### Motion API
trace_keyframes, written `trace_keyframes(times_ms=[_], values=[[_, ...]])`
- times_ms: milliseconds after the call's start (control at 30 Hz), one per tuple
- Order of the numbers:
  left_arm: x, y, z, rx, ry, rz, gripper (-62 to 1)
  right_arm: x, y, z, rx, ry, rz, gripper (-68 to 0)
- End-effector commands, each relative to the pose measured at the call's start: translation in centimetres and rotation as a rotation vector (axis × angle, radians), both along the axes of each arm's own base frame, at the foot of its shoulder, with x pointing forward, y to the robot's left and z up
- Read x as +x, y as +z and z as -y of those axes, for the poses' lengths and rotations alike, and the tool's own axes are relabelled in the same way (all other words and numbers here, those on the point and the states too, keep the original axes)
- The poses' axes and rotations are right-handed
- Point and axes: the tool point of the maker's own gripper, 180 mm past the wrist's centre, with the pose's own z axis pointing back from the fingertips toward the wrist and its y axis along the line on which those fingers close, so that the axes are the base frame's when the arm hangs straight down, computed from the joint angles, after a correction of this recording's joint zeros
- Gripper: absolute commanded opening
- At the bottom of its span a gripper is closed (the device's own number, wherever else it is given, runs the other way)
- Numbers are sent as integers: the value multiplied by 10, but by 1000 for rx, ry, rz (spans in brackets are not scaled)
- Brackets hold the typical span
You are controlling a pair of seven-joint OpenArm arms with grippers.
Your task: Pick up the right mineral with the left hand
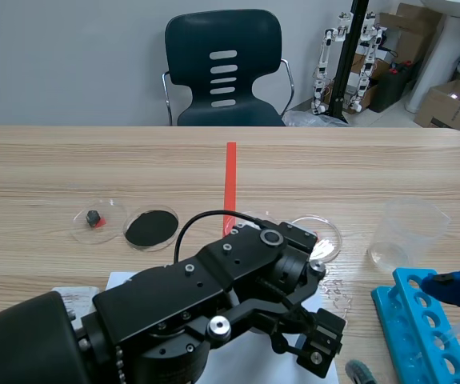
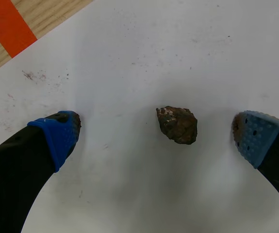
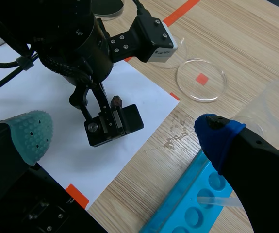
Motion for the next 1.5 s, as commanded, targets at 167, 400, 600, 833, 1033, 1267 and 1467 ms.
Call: trace_keyframes(times_ms=[167,400,600,833,1033,1267,1467], values=[[0,6,10,-28,-2,2,14,3,8,-2,21,4,27,-65],[-1,6,11,-33,-8,-5,14,3,8,-2,21,4,27,-65],[0,7,12,-37,-7,-4,-151,3,8,-2,21,5,27,-65],[0,7,12,-38,-7,-5,-296,3,8,-2,21,4,27,-65],[0,7,12,-37,-6,-6,-378,3,8,-2,21,4,27,-65],[-1,6,11,-34,-6,-10,-483,3,8,-2,21,4,27,-65],[-2,6,10,-34,-5,-13,-494,3,8,-2,21,4,27,-65]])
